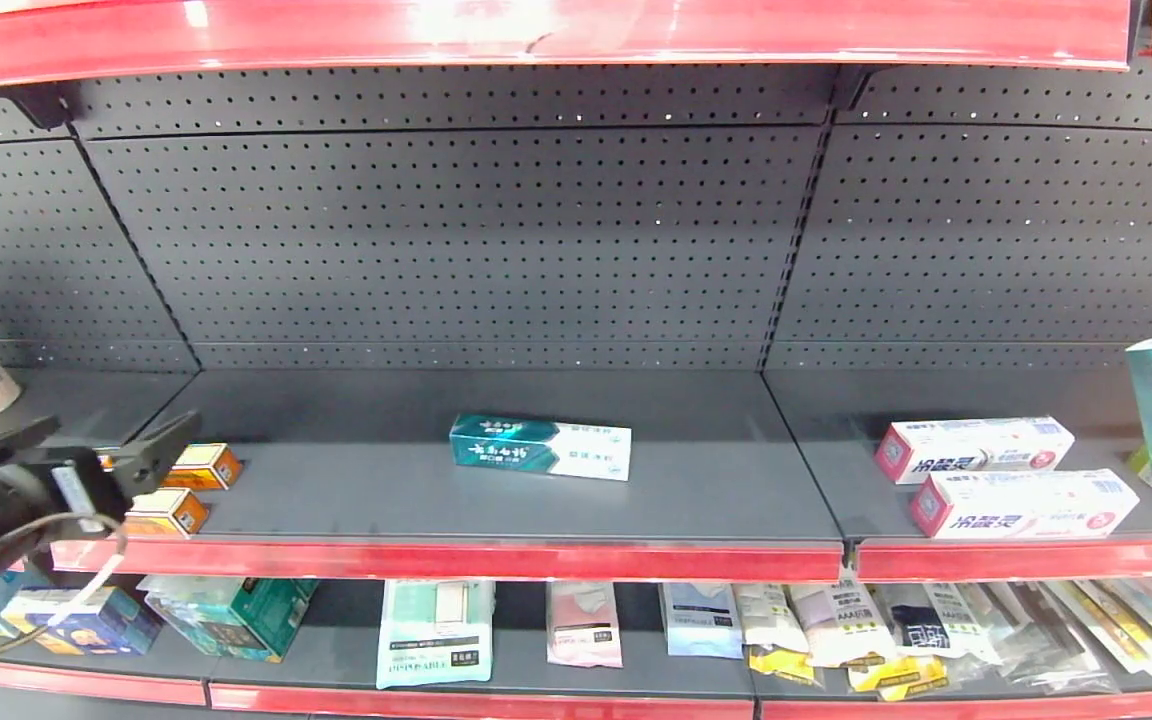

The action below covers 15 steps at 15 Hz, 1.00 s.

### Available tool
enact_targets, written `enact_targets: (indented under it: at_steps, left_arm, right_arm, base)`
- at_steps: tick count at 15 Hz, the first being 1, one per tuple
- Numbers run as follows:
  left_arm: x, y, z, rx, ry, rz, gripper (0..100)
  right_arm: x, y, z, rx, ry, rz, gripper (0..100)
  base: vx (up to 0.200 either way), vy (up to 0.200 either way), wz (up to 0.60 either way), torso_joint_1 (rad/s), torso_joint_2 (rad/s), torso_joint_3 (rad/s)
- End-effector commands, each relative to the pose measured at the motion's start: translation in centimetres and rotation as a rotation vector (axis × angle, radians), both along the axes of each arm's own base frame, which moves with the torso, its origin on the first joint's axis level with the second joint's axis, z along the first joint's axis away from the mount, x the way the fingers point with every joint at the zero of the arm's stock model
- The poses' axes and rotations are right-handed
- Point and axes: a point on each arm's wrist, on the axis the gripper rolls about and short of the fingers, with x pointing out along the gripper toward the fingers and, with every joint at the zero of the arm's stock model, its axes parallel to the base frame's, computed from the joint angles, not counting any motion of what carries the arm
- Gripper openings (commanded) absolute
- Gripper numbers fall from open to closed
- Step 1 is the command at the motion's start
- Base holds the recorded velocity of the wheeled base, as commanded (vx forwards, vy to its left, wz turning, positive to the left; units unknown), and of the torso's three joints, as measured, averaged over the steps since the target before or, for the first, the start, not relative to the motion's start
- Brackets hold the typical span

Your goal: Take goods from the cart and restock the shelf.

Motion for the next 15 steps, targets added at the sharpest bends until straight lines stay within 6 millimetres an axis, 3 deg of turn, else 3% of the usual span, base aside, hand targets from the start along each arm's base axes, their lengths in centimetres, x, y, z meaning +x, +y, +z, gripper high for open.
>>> enact_targets:
  at_steps: [1, 3, 7, 11, 15]
  left_arm:
    - [7.0, -2.8, -2.4, -0.044, 0.117, -0.061, 100]
    - [10.3, -5.2, -3.1, -0.115, 0.142, -0.091, 100]
    - [15.0, -9.0, -5.5, -0.152, 0.136, -0.203, 100]
    - [17.0, -12.7, -8.5, -0.142, 0.169, -0.305, 100]
    - [19.5, -15.5, -8.7, -0.157, 0.128, -0.386, 100]
  right_arm:
    - [0.0, 0.0, -0.1, -0.001, 0.004, 0.0, 0]
    - [0.0, 0.0, -0.2, -0.009, 0.007, 0.001, 0]
    - [0.0, 0.0, -0.4, -0.012, 0.014, -0.019, 0]
    - [-0.2, 0.0, -0.5, -0.032, 0.025, -0.017, 0]
    - [-1.2, -0.1, -1.1, -0.052, 0.022, -0.02, 0]
  base:
    - [0.0, 0.0, 0.0, 0.0, 0.0, 0.0]
    - [0.0, 0.0, 0.0, 0.0, 0.0, 0.0]
    - [0.0, 0.0, 0.0, 0.0, 0.0, 0.0]
    - [0.0, 0.0, 0.0, 0.0, 0.0, 0.0]
    - [0.0, 0.0, 0.0, 0.0, 0.0, 0.0]
